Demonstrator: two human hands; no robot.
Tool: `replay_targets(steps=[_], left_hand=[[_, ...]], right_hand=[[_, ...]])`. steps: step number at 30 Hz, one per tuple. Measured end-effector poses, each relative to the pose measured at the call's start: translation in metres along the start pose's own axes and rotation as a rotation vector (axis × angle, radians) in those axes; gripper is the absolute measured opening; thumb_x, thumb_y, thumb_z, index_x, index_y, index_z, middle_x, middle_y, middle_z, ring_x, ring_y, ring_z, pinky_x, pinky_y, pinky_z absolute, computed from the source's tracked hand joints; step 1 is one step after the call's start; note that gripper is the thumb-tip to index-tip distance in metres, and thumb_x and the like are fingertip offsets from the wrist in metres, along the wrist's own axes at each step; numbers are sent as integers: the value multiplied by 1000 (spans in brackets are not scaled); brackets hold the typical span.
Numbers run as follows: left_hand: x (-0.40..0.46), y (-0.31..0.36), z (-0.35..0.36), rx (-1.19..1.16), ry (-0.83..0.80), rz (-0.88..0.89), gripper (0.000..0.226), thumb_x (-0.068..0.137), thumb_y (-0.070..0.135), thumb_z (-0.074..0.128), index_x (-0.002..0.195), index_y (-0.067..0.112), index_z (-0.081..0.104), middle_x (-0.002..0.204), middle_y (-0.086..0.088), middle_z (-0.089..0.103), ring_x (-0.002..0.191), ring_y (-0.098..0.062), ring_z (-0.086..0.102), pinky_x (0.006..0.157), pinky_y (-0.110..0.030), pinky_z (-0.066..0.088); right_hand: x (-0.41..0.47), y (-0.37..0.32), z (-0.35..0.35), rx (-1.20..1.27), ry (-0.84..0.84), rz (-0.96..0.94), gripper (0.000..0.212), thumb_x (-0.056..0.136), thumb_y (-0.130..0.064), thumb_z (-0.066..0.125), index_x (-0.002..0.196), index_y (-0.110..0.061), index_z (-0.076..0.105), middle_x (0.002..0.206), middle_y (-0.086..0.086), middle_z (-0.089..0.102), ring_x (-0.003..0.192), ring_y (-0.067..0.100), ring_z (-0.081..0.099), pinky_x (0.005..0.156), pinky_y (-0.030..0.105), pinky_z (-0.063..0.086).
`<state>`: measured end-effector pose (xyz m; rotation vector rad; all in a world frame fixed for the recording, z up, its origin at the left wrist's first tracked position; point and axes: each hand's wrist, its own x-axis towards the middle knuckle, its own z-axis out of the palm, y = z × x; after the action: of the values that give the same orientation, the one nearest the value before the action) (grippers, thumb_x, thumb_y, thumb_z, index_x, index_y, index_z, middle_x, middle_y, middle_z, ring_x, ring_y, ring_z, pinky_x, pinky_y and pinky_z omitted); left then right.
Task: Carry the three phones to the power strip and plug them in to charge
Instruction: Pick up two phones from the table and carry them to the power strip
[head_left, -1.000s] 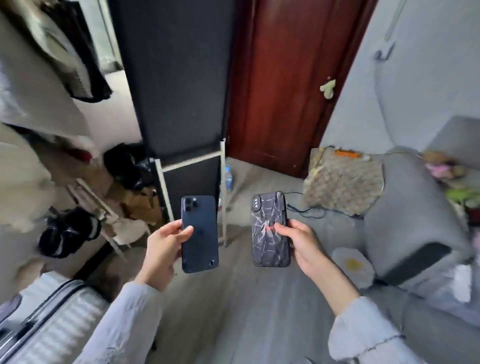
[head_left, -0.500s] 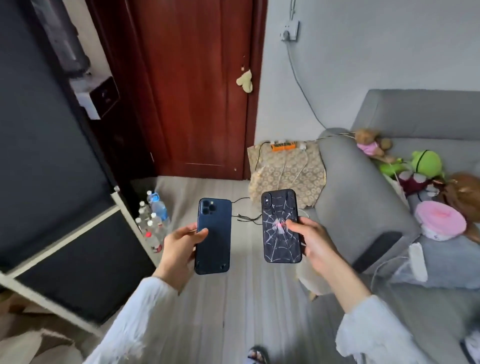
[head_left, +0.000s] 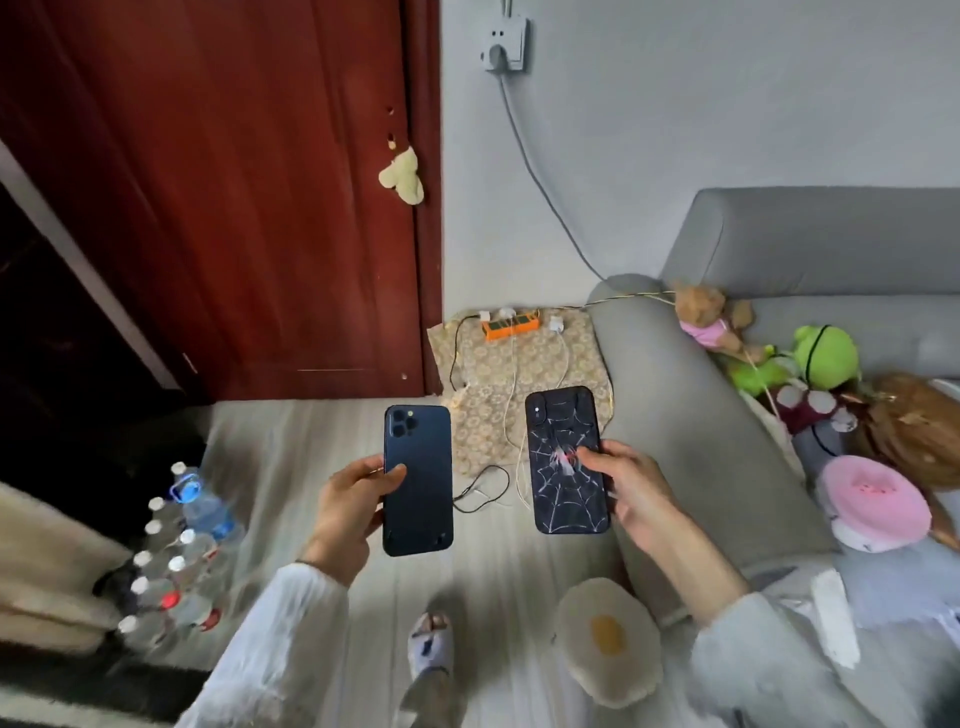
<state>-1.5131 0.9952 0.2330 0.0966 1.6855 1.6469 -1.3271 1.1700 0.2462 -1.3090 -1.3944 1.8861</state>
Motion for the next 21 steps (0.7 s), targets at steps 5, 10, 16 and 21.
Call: replay_targets(steps=[5, 10, 16, 21], left_hand=[[127, 31, 37, 2, -2, -67, 13, 85, 3, 58, 97, 6, 63, 87, -9, 64, 76, -20, 59, 67, -29, 47], [221, 61, 76, 33, 2, -136, 9, 85, 2, 58, 89, 9, 62, 83, -7, 64, 71, -17, 59, 61, -28, 46], [319, 67, 131, 67, 35, -230, 26, 85, 1, 57, 111, 3, 60, 97, -15, 63, 80, -24, 58, 65, -30, 48], [403, 47, 184, 69, 130, -298, 26, 84, 1, 58, 110, 5, 58, 86, -10, 65, 70, -20, 58, 62, -29, 47]], right_hand=[[119, -36, 15, -17, 46, 39, 9, 79, -6, 65, 85, -12, 67, 79, 3, 70, 65, 13, 65, 55, 23, 48], [217, -65, 18, -12, 95, 118, 12, 79, -7, 65, 90, -11, 68, 81, 3, 71, 71, 17, 66, 58, 27, 49], [336, -76, -1, 4, 134, 244, 12, 79, -4, 65, 89, -11, 65, 88, 9, 70, 82, 24, 66, 65, 34, 52], [452, -71, -21, -37, 89, 344, 21, 80, -2, 63, 101, -6, 63, 95, 11, 69, 91, 28, 64, 80, 41, 52]])
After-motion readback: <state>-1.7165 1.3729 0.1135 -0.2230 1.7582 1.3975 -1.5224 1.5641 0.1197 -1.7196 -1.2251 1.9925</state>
